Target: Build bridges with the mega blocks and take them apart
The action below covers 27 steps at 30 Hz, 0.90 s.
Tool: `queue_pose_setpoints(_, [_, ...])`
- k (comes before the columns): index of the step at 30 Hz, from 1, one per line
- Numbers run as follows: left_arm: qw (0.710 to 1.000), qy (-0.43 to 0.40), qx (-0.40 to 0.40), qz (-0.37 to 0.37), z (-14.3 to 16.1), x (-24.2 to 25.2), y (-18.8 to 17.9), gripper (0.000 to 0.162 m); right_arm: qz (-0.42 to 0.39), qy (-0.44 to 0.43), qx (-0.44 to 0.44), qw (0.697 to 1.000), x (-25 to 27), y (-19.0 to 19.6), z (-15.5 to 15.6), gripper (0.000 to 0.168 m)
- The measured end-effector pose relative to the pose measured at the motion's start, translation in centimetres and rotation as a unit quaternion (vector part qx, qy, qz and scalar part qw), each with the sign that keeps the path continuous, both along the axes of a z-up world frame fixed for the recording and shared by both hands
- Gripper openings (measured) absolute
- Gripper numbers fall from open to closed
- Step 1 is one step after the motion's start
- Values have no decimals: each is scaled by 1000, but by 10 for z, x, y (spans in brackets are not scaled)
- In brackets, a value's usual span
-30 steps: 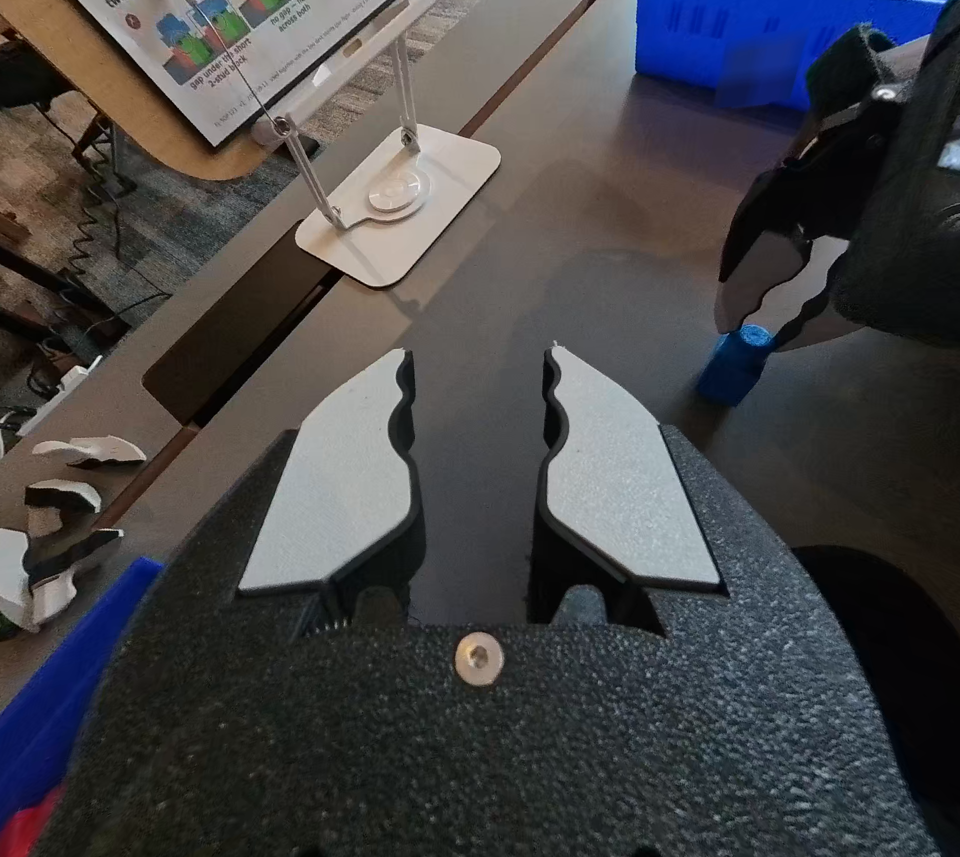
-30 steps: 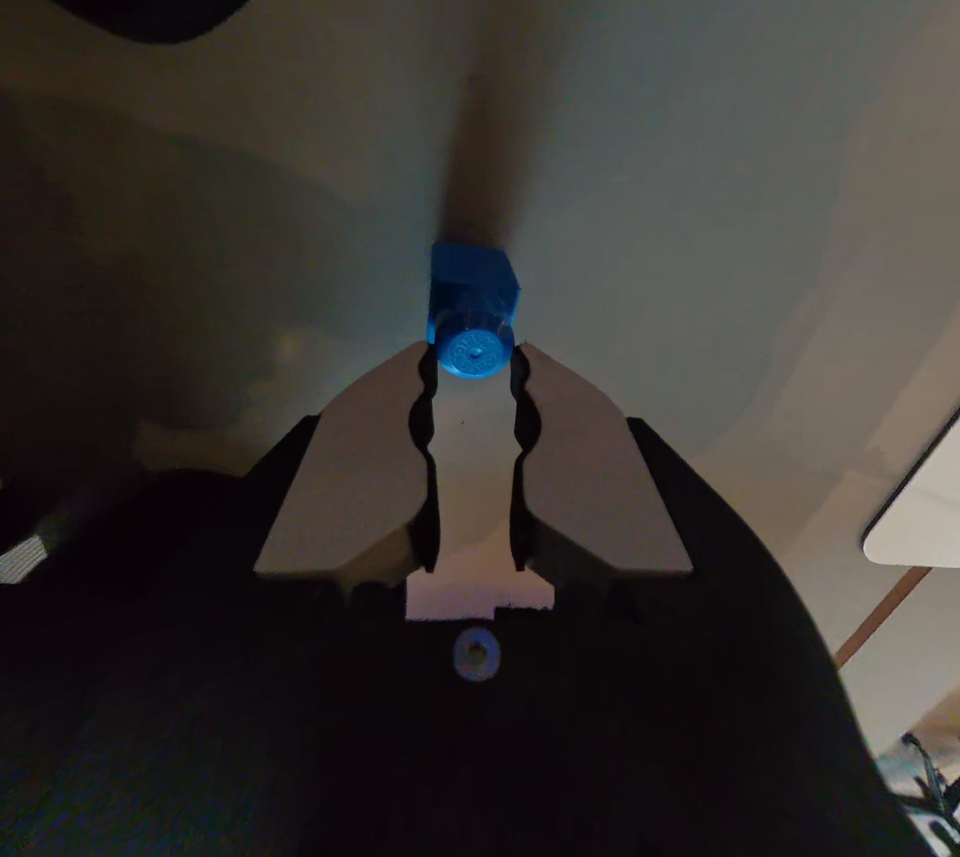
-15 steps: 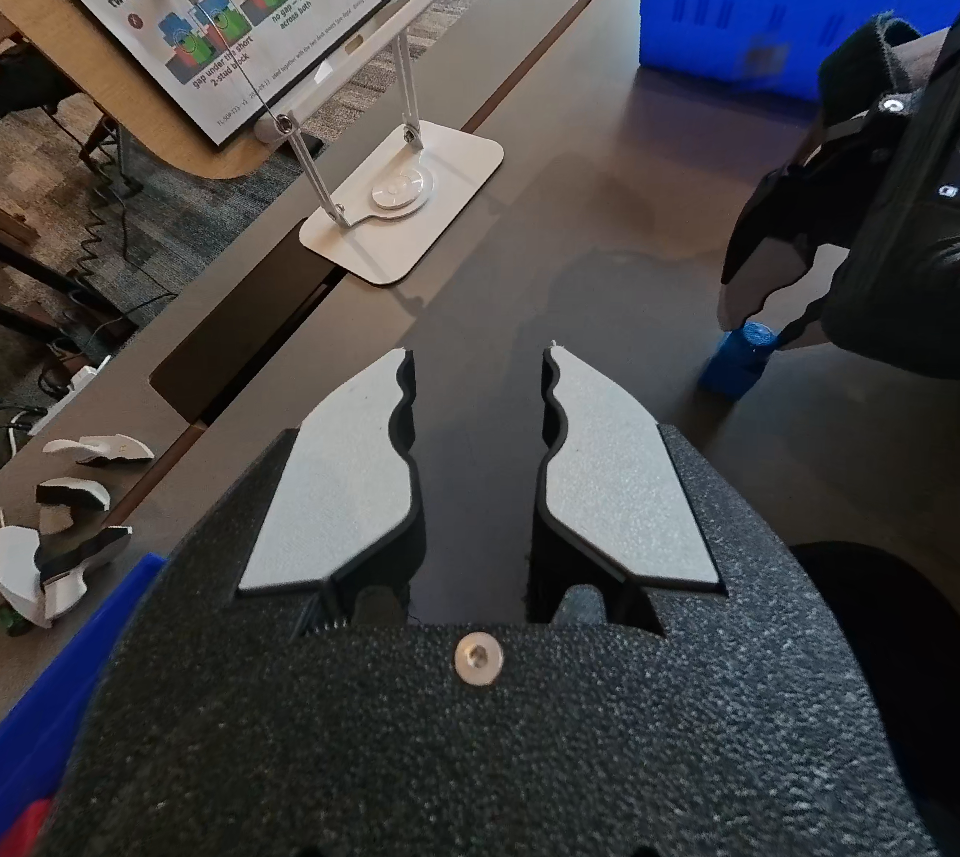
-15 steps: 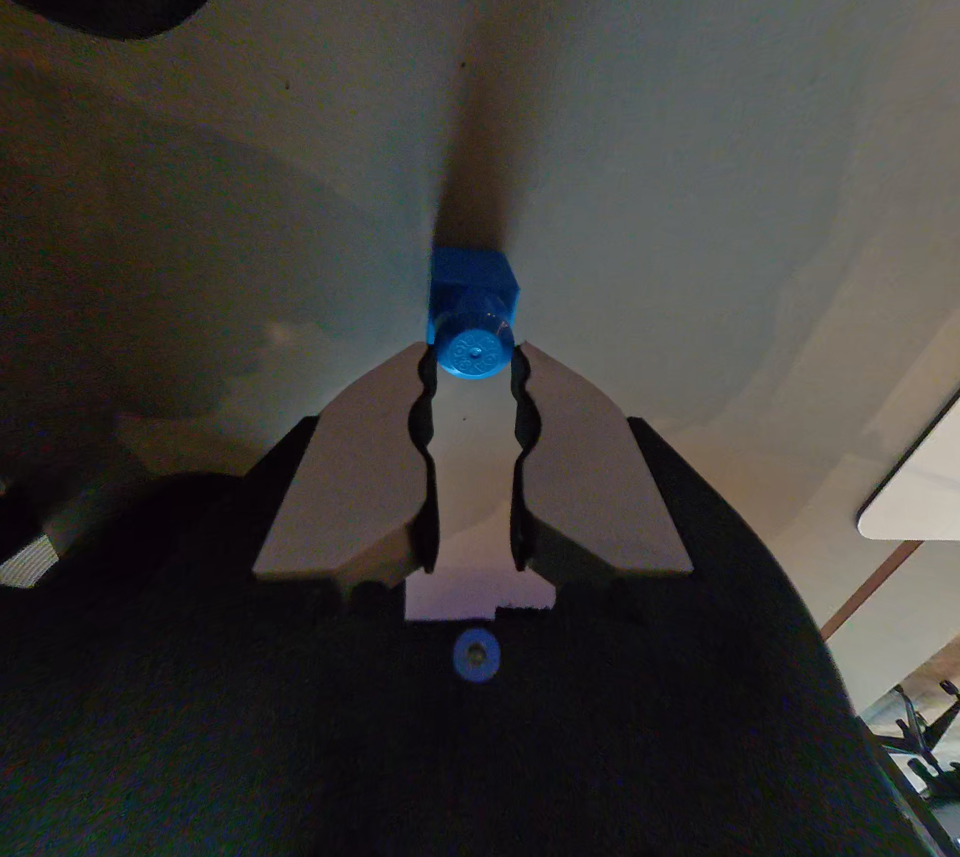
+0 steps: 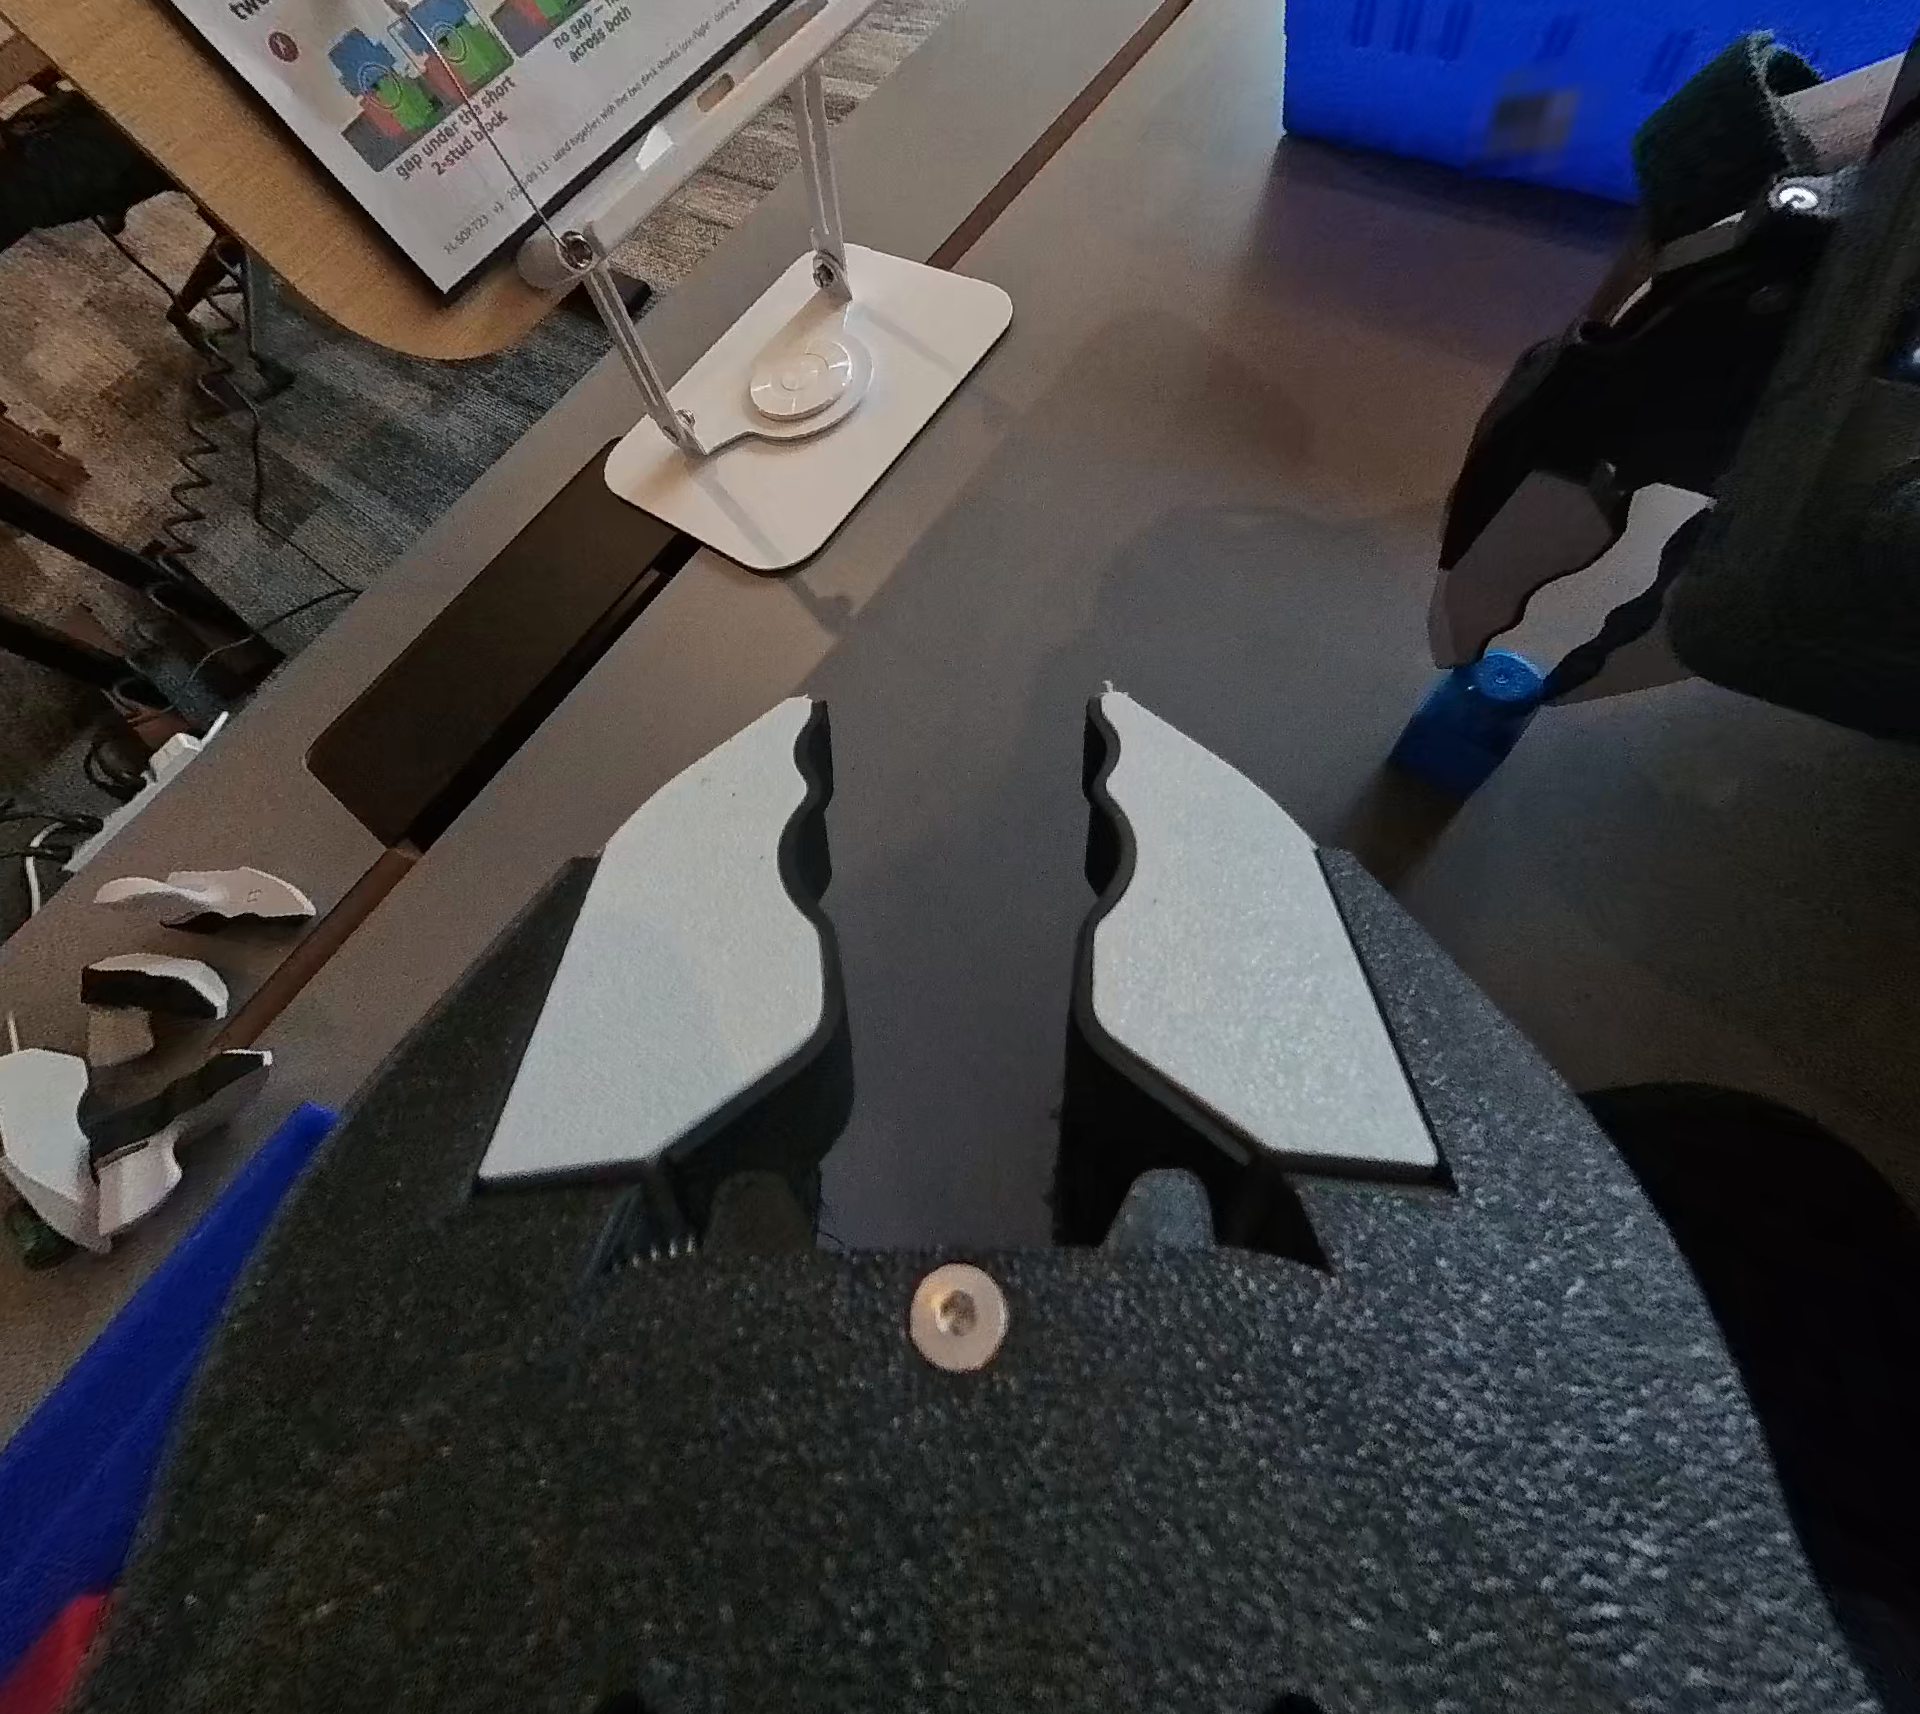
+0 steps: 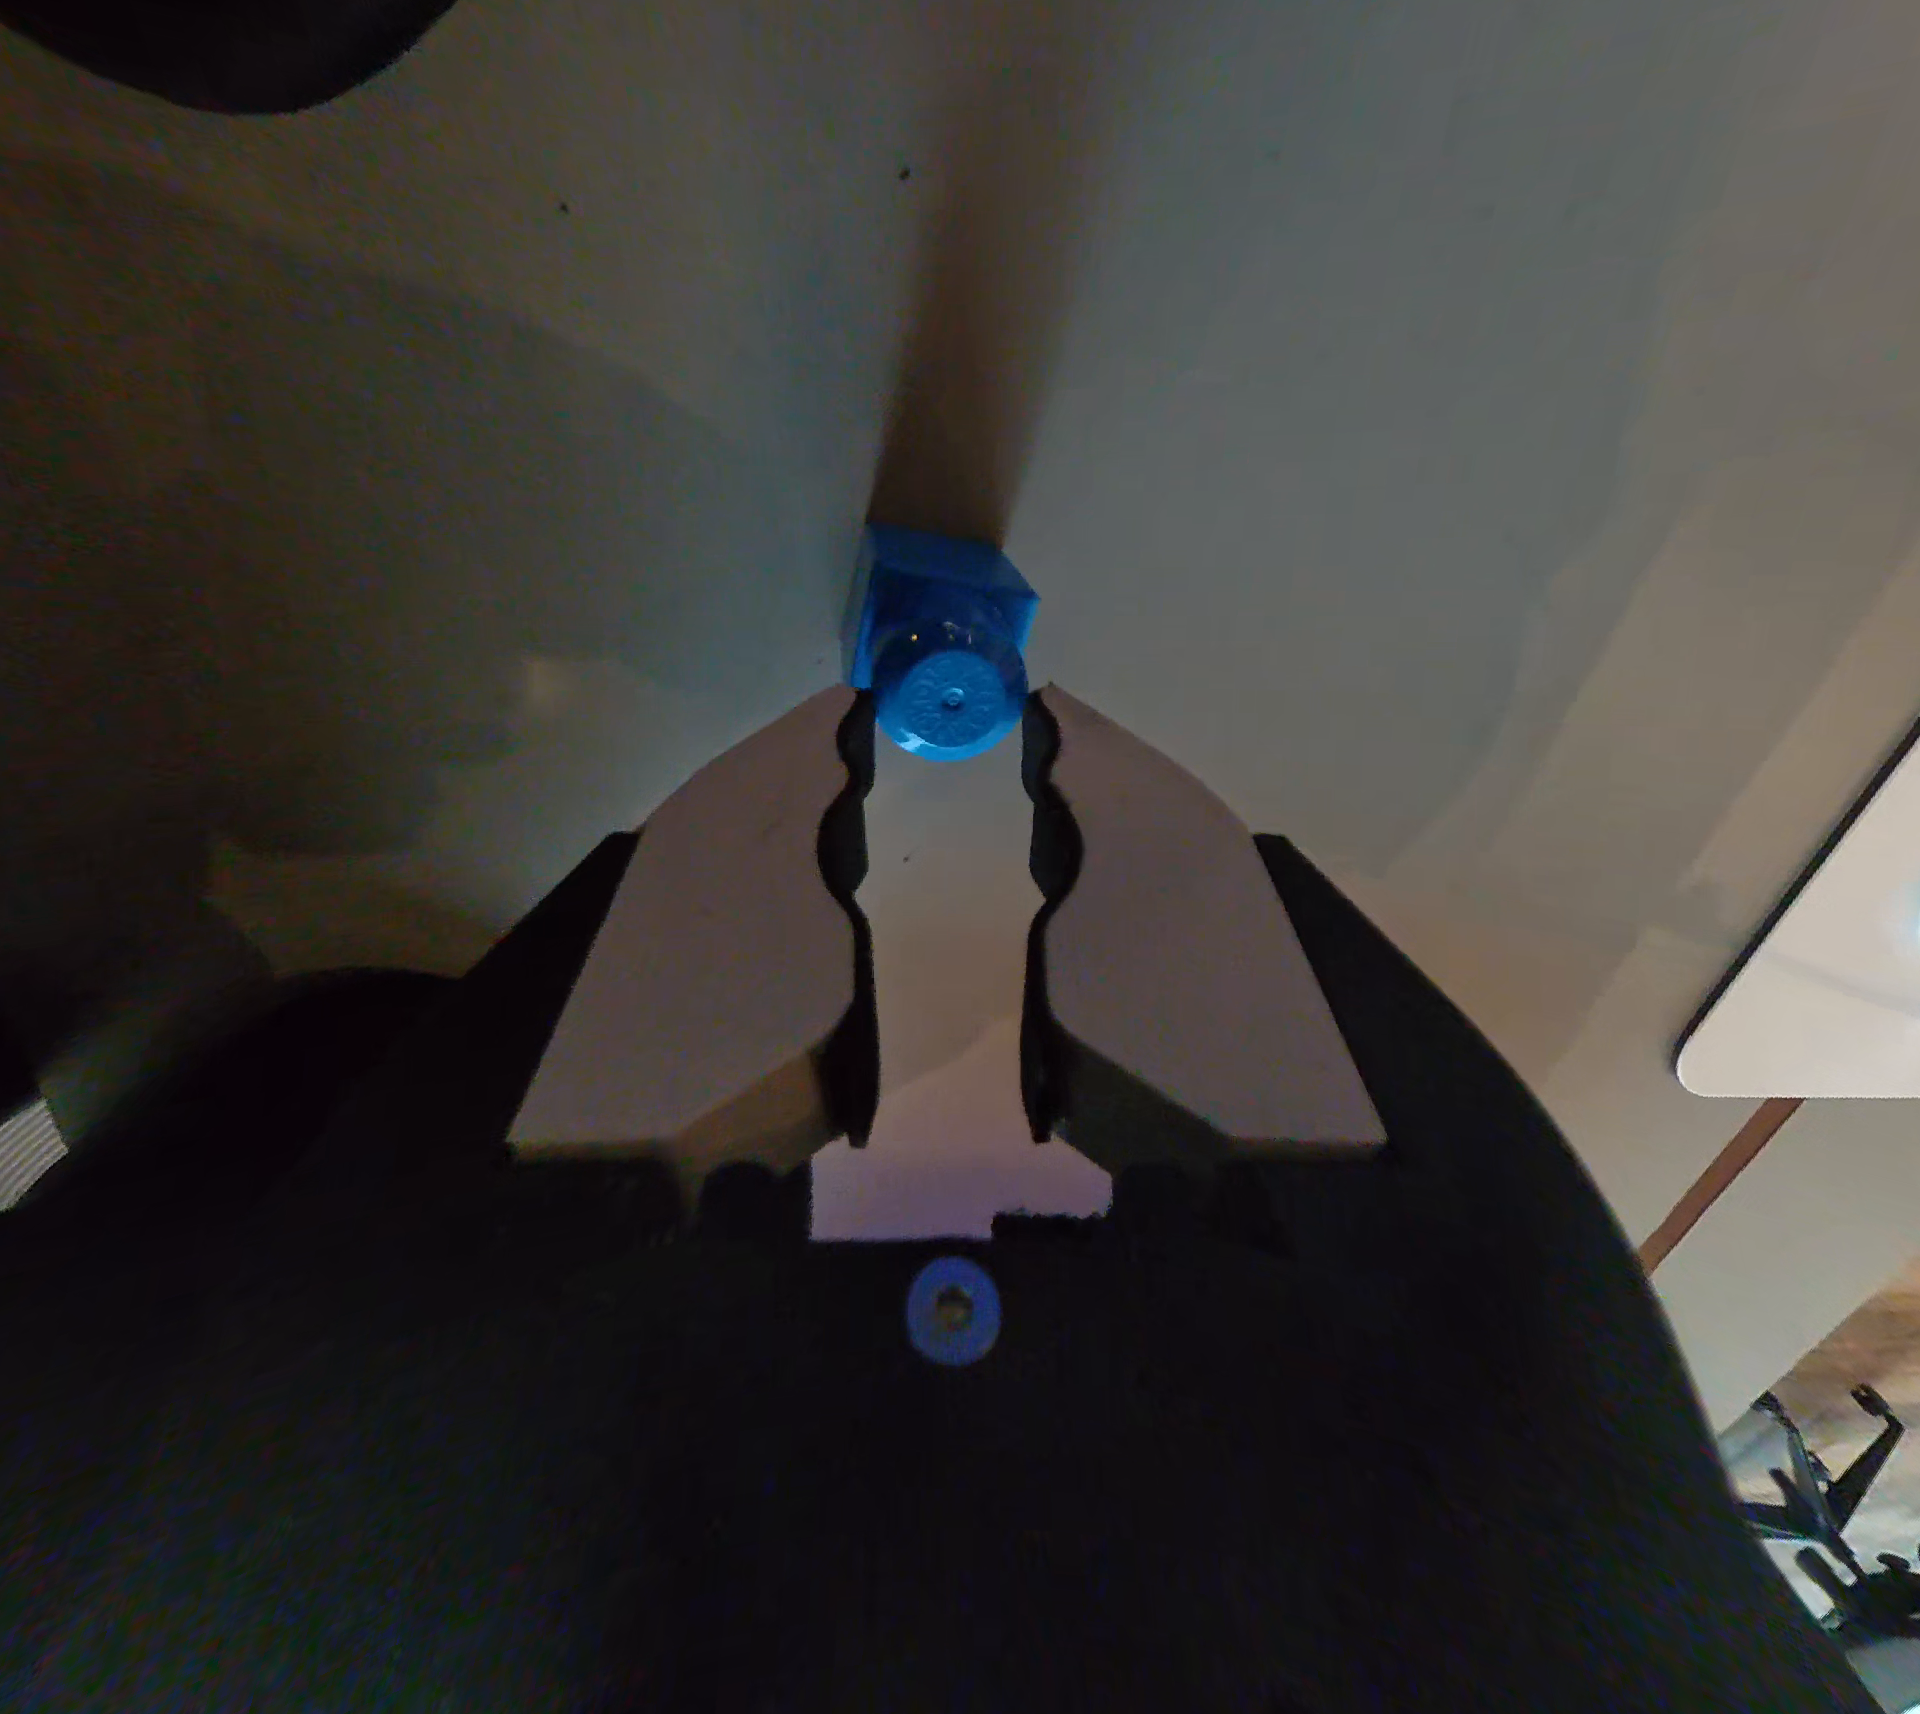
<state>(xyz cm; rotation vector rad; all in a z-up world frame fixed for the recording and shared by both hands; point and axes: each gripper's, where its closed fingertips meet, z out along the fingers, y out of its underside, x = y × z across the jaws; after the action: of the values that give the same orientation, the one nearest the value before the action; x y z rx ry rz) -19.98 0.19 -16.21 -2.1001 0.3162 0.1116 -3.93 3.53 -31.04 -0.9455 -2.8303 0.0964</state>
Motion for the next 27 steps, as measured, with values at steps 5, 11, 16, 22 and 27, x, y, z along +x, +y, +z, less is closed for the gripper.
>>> queue_pose_setpoints(5, [1000,1,0,-1,0,0,0,47,18,10,2,1000,-2,1,0,27])
queue_pose_setpoints(11, [1000,0,1,-1,0,-1,-1,47,47,22,7,999,-5,0,1,27])
queue_pose_setpoints(16, [1000,1,2,1,1,-1,-1,46,46,36,2,998,-7,0,5,43])
queue_pose_setpoints(22, [999,-2,18,49,9,-19,-12,46,27,149,-86,985,-22,-1,48,51])
queue_pose_setpoints(27, [986,7,31,162,19,-62,-48,46,-32,333,-207,919,-36,20,127,64])
